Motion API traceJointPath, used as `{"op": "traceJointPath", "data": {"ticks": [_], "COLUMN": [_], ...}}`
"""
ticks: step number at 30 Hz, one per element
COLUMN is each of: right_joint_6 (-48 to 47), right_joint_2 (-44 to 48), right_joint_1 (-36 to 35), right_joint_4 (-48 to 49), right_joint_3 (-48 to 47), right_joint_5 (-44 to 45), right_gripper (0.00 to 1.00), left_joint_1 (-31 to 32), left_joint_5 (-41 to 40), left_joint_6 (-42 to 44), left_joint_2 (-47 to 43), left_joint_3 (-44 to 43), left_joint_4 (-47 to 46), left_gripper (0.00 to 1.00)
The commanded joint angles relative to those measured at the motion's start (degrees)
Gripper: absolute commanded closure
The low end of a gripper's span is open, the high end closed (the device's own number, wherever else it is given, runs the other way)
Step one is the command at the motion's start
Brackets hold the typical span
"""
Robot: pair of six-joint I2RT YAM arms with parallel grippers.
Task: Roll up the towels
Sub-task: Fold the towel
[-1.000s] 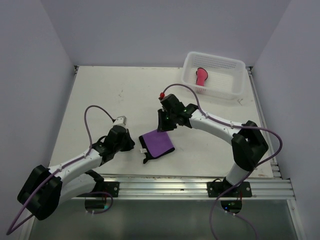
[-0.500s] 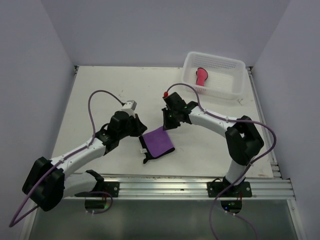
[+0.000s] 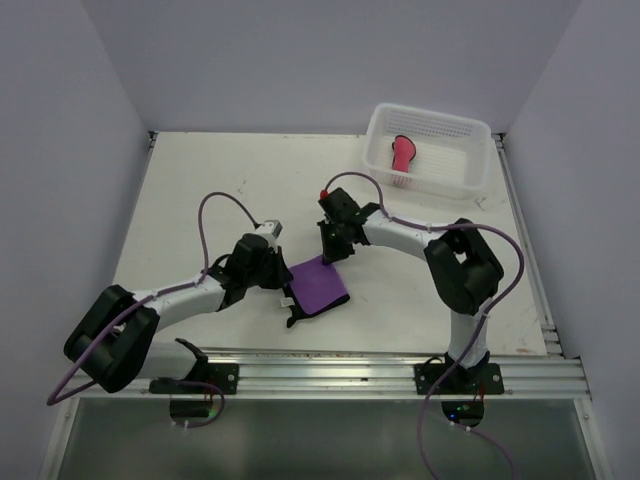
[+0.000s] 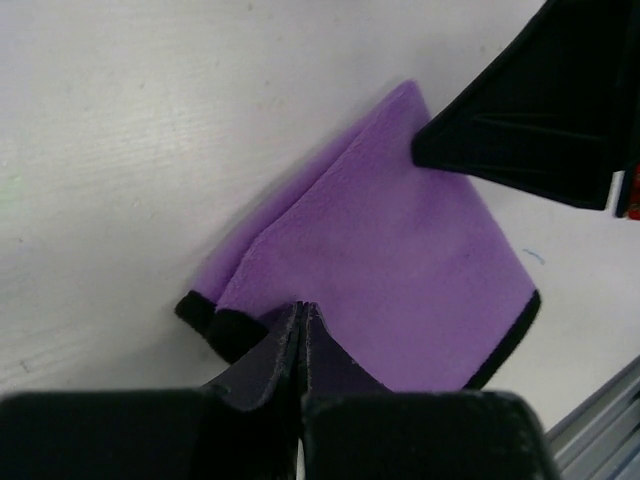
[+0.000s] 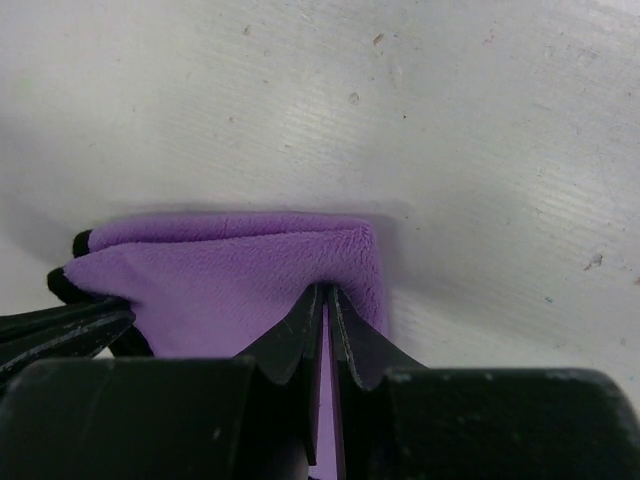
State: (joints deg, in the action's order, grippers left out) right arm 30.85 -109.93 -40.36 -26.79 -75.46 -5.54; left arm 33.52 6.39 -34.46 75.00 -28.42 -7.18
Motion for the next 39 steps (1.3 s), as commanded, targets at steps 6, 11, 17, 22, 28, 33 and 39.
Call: {"op": "traceJointPath", "data": {"ticks": [6, 11, 17, 22, 28, 33, 39], "right_joint_6": [-0.9, -1.4, -3.3, -3.9, -2.1, -0.4, 0.4], "right_joint_2": [-2.0, -1.5, 5.4, 12.7, 18.3, 18.0, 15.3], "right_joint_1": [0.4, 0.5, 0.4, 0.3, 0.1, -1.1, -5.2], "right_joint_4": [1.9, 1.5, -2.5, -5.6, -3.3, 0.6, 4.0], "right_joint_3": [-1.0, -1.4, -4.1, -1.0, 7.6, 13.3, 16.6], "right_joint_5": [0.5, 0.4, 0.5, -0.3, -1.9, -4.1, -3.4], "right_gripper": [0.91, 0.9, 0.85, 0.84, 0.87, 0.89, 0.9], "left_joint_1": [0.3, 0.3, 0.3, 0.3, 0.3, 0.3, 0.3], "left_joint_5": [-8.9, -8.9, -7.4, -7.7, -7.6, -7.8, -8.0], "left_joint_6": [2.6, 1.9, 1.2, 0.9, 0.9, 1.7, 1.7], "left_joint_2": [1.6, 1.5, 1.1, 0.1, -0.5, -0.1, -0.5], "left_joint_3": [2.1, 3.3, 3.7, 3.7, 3.5, 2.5, 1.9], "left_joint_4": [3.2, 3.0, 1.7, 1.9, 1.7, 2.2, 3.0], "left_gripper": [1.0, 1.0, 1.0, 1.0, 1.0, 1.0, 1.0]}}
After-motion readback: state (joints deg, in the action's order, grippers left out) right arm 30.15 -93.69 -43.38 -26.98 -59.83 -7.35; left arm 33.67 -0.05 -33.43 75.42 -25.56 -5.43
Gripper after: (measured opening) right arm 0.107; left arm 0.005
